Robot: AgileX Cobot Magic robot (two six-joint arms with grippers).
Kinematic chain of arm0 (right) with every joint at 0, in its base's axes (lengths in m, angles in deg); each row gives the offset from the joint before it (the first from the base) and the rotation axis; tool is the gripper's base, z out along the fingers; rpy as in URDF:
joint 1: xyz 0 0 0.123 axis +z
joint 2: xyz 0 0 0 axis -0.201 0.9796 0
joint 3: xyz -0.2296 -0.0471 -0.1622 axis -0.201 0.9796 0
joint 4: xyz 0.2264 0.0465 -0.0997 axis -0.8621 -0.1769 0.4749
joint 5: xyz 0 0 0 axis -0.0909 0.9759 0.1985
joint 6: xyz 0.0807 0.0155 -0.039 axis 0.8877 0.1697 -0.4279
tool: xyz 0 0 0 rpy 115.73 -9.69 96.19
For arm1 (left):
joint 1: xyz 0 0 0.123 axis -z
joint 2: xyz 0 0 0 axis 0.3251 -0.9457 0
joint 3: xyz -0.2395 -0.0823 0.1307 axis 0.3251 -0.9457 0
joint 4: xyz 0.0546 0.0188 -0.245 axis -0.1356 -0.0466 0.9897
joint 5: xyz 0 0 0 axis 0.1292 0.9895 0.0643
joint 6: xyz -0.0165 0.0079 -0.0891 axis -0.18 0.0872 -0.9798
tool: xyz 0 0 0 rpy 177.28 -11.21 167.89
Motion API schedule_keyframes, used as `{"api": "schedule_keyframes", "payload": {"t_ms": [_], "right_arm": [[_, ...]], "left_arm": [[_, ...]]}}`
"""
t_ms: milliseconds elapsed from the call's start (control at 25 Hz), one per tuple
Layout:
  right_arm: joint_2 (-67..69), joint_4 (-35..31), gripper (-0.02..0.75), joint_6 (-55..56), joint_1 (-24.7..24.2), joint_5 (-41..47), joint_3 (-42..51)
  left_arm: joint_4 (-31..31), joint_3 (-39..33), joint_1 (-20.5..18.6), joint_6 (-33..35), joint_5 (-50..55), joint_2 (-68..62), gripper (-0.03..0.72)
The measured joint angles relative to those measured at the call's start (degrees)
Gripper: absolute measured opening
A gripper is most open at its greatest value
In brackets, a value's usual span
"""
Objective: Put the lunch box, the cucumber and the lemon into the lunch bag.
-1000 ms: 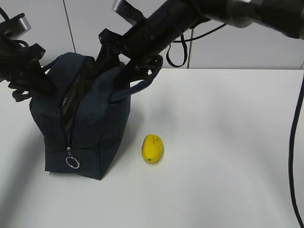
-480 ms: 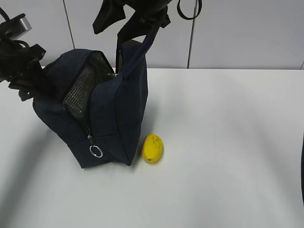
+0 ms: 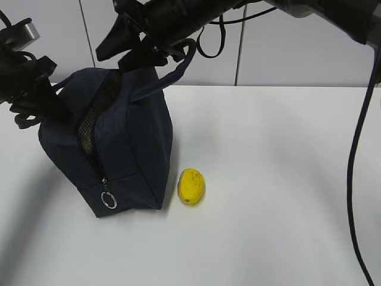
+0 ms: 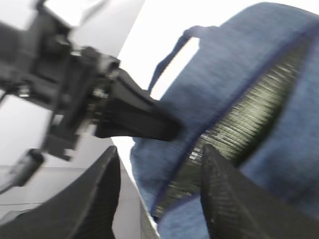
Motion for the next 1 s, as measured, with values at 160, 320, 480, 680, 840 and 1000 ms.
{"api": "schedule_keyframes", "payload": {"t_ms": [160,320,480,680,840,1000], "right_arm": [[0.0,-6.0,0.389,-4.2,0.0,-0.2,0.0],[0.0,-9.0,0.389,-6.8,0.0,-0.4,0.0],[0.1,-12.0,0.389,-10.0,-0.2,-0.5,-0.7],[0.1,-12.5,0.389,-10.6,-1.8,-0.5,-5.7],[0.0,-11.9,0.389,-9.0,-3.9,-0.6,-9.8],[-2.4,-0.3,0.389,-3.7,-4.6,-0.5,-10.1]], "left_arm": [[0.3,0.0,0.0,0.0,0.1,0.0,-0.004],[0.3,0.0,0.0,-0.1,0.1,0.0,-0.004],[0.3,0.0,0.0,-0.1,0.1,0.0,-0.004],[-0.7,0.0,0.0,-0.2,-0.1,0.0,-0.004],[-2.1,0.0,0.0,-0.4,-0.8,0.0,-0.005],[-2.4,0.0,0.0,-0.8,-0.9,0.0,-0.006]]}}
